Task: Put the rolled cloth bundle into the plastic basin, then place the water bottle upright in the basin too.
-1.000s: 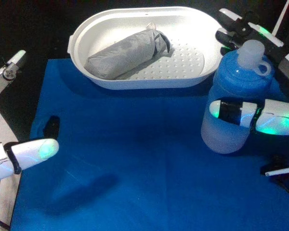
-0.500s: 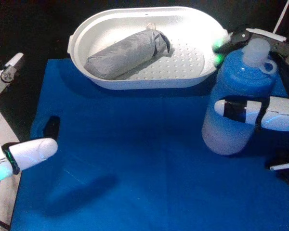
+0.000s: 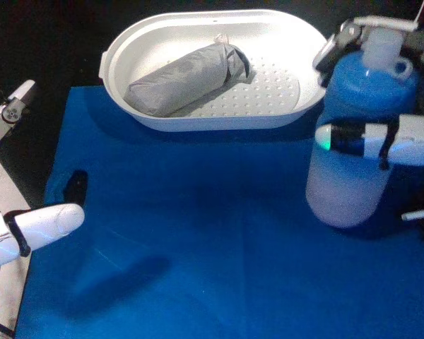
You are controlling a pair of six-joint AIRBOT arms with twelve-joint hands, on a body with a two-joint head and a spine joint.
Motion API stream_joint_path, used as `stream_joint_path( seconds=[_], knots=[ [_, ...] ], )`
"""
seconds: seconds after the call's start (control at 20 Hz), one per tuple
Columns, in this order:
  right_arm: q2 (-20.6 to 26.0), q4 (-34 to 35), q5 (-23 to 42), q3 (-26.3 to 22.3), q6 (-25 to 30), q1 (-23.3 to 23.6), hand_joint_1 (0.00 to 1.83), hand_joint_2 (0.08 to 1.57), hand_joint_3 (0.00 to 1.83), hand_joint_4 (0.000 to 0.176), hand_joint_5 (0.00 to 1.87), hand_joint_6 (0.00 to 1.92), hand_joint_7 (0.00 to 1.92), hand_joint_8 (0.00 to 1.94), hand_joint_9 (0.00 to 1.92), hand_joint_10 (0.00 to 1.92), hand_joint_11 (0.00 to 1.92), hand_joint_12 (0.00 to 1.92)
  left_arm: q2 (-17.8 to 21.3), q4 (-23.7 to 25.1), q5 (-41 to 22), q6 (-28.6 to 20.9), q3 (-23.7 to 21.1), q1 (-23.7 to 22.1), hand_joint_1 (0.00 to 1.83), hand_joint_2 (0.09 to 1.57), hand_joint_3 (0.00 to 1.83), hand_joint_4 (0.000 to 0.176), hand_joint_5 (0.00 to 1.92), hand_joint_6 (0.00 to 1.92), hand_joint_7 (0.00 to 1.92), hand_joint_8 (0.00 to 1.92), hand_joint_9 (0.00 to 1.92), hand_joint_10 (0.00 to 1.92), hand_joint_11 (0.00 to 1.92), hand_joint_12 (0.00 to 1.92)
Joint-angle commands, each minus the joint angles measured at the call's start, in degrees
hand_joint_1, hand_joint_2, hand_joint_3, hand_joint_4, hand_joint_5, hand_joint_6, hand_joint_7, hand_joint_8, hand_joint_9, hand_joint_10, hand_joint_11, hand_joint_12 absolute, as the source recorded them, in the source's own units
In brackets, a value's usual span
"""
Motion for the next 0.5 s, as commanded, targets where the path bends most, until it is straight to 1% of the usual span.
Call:
stream_joint_path(
  seconds=[0.0, 0.05, 0.1, 0.15, 0.2, 0.3, 0.35, 0.4, 0.45],
  knots=[
    [0.5, -0.9, 8.1, 0.3, 1.0, 1.4, 1.36, 1.15, 0.00, 0.000, 0.61, 1.63, 0.88, 1.24, 0.85, 1.49, 0.83, 1.64, -0.3, 0.9, -7.1, -0.5, 0.1, -0.1, 0.64, 0.87, 0.00, 0.176, 0.06, 0.00, 0.00, 0.00, 0.05, 0.00, 0.04, 0.02],
    [0.9, -1.7, 8.1, 0.4, 1.0, 2.6, 1.36, 1.15, 0.00, 0.000, 0.61, 1.65, 0.87, 1.25, 0.85, 1.43, 0.79, 1.58, -0.3, 0.8, -7.1, -0.5, 0.1, -0.1, 0.66, 0.88, 0.00, 0.176, 0.06, 0.00, 0.01, 0.00, 0.06, 0.00, 0.04, 0.02],
    [1.2, -2.8, 8.1, 0.6, 1.0, 4.0, 1.41, 1.11, 0.00, 0.000, 0.60, 1.66, 0.81, 1.46, 0.88, 1.52, 0.86, 1.66, -0.4, 0.8, -7.1, -0.5, 0.1, -0.1, 0.67, 0.88, 0.00, 0.176, 0.07, 0.00, 0.01, 0.00, 0.06, 0.00, 0.03, 0.01],
    [1.4, -3.3, 8.1, 0.7, 1.0, 5.0, 1.42, 1.10, 0.00, 0.000, 0.60, 1.67, 0.78, 1.59, 0.90, 1.63, 0.90, 1.78, -0.5, 0.8, -7.1, -0.5, 0.1, -0.1, 0.68, 0.87, 0.00, 0.176, 0.07, 0.00, 0.01, 0.00, 0.06, 0.00, 0.03, 0.01],
    [1.6, -4.1, 8.1, 1.2, 1.0, 6.5, 1.40, 1.11, 0.00, 0.000, 0.59, 1.70, 0.78, 1.68, 0.93, 1.73, 0.93, 1.89, -0.6, 0.8, -7.0, -0.5, 0.2, -0.1, 0.66, 0.87, 0.00, 0.176, 0.06, 0.00, 0.02, 0.00, 0.06, 0.00, 0.05, 0.02],
    [1.4, -4.3, 8.0, 2.5, 1.0, 8.9, 1.40, 1.12, 0.00, 0.000, 0.60, 1.71, 0.90, 1.67, 1.09, 1.72, 1.07, 1.91, -0.6, 0.8, -6.8, -0.5, 0.2, -0.1, 0.65, 0.86, 0.00, 0.176, 0.05, 0.00, 0.02, 0.00, 0.04, 0.00, 0.03, 0.01],
    [0.9, -4.1, 7.7, 3.3, 1.0, 9.9, 1.42, 1.12, 0.00, 0.000, 0.63, 1.71, 0.99, 1.67, 1.21, 1.75, 1.20, 1.92, -0.6, 0.8, -6.6, -0.5, 0.3, -0.1, 0.64, 0.87, 0.00, 0.176, 0.03, 0.00, 0.00, 0.00, 0.02, 0.00, 0.02, 0.01],
    [0.4, -3.9, 6.6, 4.1, 1.0, 11.2, 1.42, 1.13, 0.00, 0.000, 0.63, 1.71, 0.99, 1.66, 1.23, 1.76, 1.22, 1.92, -0.5, 0.8, -6.6, -0.5, 0.4, -0.1, 0.63, 0.87, 0.00, 0.176, 0.02, 0.00, 0.00, 0.00, 0.01, 0.00, 0.02, 0.01],
    [-0.4, -4.0, 4.3, 5.4, 1.0, 13.1, 1.42, 1.13, 0.00, 0.000, 0.61, 1.75, 0.90, 1.77, 1.14, 1.88, 1.20, 1.92, -0.5, 0.8, -6.7, -0.5, 0.4, -0.1, 0.63, 0.88, 0.01, 0.176, 0.01, 0.00, 0.00, 0.00, 0.00, 0.00, 0.00, 0.00]
  ],
)
